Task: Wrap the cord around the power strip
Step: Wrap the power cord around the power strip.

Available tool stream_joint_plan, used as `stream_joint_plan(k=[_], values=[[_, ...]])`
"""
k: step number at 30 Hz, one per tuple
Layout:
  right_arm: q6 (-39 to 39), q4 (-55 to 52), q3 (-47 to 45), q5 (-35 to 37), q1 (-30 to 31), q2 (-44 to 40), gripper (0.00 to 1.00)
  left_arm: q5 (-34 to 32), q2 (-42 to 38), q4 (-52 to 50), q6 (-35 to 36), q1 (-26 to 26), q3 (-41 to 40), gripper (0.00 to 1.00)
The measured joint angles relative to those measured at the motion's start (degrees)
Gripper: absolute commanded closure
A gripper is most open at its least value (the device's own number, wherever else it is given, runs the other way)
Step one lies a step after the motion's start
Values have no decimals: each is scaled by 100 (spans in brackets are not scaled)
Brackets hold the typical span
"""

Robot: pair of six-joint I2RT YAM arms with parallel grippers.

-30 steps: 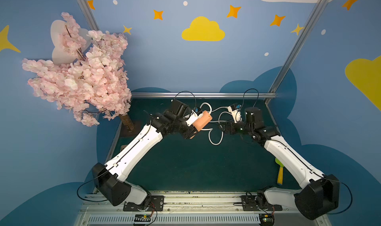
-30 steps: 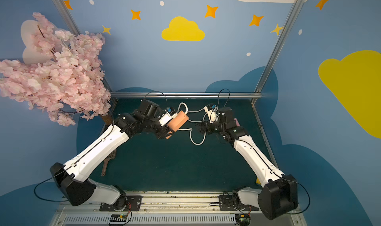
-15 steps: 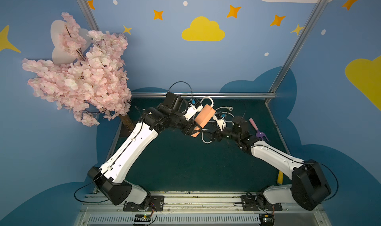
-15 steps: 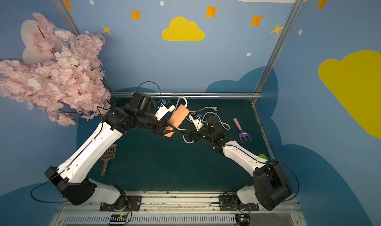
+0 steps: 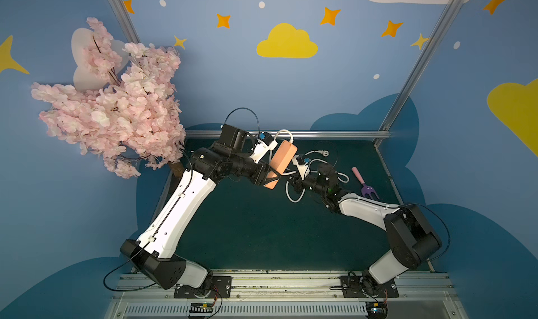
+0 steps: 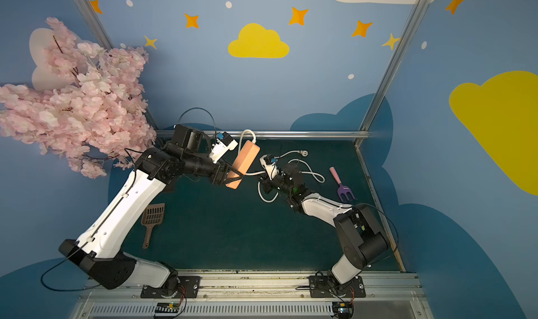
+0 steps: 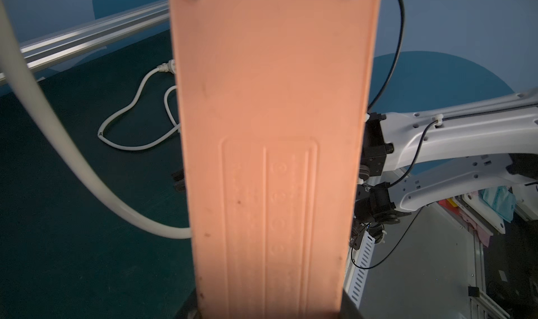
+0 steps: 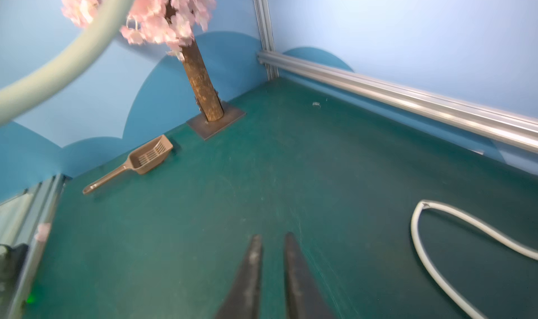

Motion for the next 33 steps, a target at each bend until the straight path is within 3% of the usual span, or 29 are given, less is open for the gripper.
stream_joint_plan(k=[5,10,14,18,22,26,30,33], values=[[-90,-120,-588,420,39,-555,100,-232,85,-199,142,439,160,97],[-579,-970,-1043,1032,238,-1801,100,-1296,590,-468,527,603,758,97],[-1386,-1991,-767,1403,673,-2684,100,-2216,1156,-470,863,549,979,97],[-2159,-3141,192,1467,898,-2841,100,-2680,1655,-446,1495,258,872,97],[-2771,-4159,1506,1668,767,-2498,100,-2529,1582,-295,2326,-374,216,97],[-3158,-5123,2953,1681,304,-1694,100,-2153,938,210,2946,-922,-914,97],[-3226,-5792,3777,1355,-302,-942,100,-1567,-7,780,3320,-992,-1764,97],[-3154,-6175,4183,863,-629,-439,100,-1073,-439,1097,3421,-1073,-1895,97]])
